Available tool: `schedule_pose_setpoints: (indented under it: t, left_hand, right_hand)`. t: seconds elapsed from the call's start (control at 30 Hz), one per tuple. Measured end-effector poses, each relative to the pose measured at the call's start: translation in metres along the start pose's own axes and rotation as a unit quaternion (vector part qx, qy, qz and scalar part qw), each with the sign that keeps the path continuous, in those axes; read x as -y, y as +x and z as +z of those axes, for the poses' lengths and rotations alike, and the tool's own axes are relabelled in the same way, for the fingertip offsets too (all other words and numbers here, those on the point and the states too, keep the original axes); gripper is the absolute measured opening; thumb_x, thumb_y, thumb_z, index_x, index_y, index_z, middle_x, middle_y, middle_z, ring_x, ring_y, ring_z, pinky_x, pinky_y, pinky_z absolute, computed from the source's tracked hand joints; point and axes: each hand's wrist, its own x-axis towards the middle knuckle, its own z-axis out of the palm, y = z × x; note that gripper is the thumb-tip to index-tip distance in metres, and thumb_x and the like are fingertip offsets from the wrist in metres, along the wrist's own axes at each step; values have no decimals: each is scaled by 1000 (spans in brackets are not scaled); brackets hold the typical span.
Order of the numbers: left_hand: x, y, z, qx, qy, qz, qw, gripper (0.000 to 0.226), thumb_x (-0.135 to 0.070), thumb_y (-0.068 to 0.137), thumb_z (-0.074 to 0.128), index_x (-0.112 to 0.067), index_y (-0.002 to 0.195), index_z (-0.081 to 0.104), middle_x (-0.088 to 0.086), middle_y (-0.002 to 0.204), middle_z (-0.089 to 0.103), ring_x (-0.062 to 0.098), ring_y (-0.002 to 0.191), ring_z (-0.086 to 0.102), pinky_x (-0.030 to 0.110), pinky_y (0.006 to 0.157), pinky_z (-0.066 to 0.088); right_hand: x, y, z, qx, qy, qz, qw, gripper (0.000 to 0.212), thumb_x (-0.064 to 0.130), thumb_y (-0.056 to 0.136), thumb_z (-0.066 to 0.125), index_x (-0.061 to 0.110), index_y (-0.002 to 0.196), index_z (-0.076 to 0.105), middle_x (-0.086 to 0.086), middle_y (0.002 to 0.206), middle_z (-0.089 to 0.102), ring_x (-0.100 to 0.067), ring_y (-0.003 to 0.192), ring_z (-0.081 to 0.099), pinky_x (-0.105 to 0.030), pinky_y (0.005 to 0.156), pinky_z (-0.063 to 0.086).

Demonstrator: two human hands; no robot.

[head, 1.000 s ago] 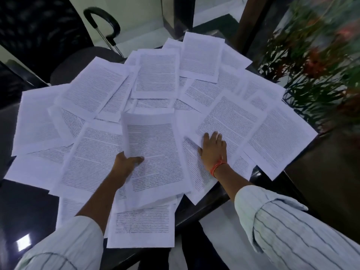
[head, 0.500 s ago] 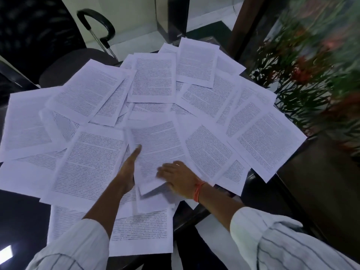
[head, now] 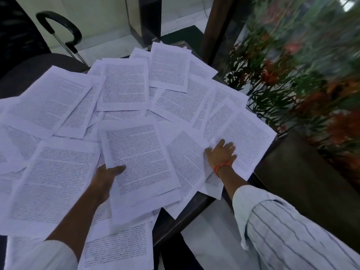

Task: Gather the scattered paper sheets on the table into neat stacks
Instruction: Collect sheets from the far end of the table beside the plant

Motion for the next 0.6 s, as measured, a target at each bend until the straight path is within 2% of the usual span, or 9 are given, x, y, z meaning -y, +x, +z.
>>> schedule_pose_setpoints:
  t: [0.1,0.17,0.2,0.23,0.3,0.4,0.43,0.53,0.6]
  left_hand:
    - [2,3,10,5,18,-8,1000,13,-2,87,70,-11,96,71,13,97,75,35,90,70,43,80,55]
    - [-1,5,17,11,17,-3,1000,13,-2,86,69,-8,97,71,11,92,76,34,89,70,42,77,56]
    - [-3,5,19,16,14,-5,1000,14,-2,86,70,-8,100,71,9,90,77,34,90,70,42,77,56]
    - [-4,6,23,20,16,-8,1000,16,-3,86,70,-7,102,71,9,91,77,34,91,70,43,77,56]
    - [-3,7,31,22,22,-17,999,19,-4,87,70,-4,106,70,15,98,75,39,96,69,47,81,57]
    - [0,8,41,15,39,-28,999,21,-8,89,70,-1,108,68,21,104,73,44,100,68,48,83,57]
    - [0,8,45,9,34,-29,999,21,-11,91,68,0,109,68,22,106,72,42,98,69,45,81,57]
    - [-2,6,51,3,-37,-35,999,44,-40,101,54,-6,127,63,17,117,70,32,101,68,40,85,54]
    - [-6,3,50,42,-95,-9,995,65,-63,98,38,-17,138,58,10,125,70,30,112,66,42,90,52]
  right_hand:
    - [-5,2,-4,-50,-52,0,997,67,39,99,49,5,150,22,-28,153,30,-39,140,34,-51,107,39]
    - [-8,4,-16,-90,-4,-17,996,46,22,96,54,8,137,41,-21,129,59,-33,113,60,-40,86,52]
    - [-5,-1,-22,-108,37,-32,993,37,13,95,54,8,131,47,-18,116,66,-31,101,65,-36,77,52]
    - [0,-9,-27,-121,77,-55,988,34,8,94,53,10,128,50,-15,108,69,-31,94,67,-34,73,51]
    - [18,-41,-29,-140,146,-150,968,39,3,91,56,13,129,55,-11,106,71,-31,95,69,-35,75,53]
    - [50,-104,-15,-149,259,-348,888,48,-3,79,64,10,124,64,-10,113,72,-26,103,69,-36,89,56]
    - [59,-124,-10,-154,269,-393,866,47,-4,76,64,10,121,66,-8,110,73,-23,101,69,-33,88,56]
    - [82,-161,3,-124,163,-472,857,42,2,78,47,13,116,60,-6,92,71,-26,82,68,-34,60,58]
    - [91,-169,13,-59,61,-514,853,40,9,78,42,9,116,56,-10,90,65,-32,81,65,-38,61,55]
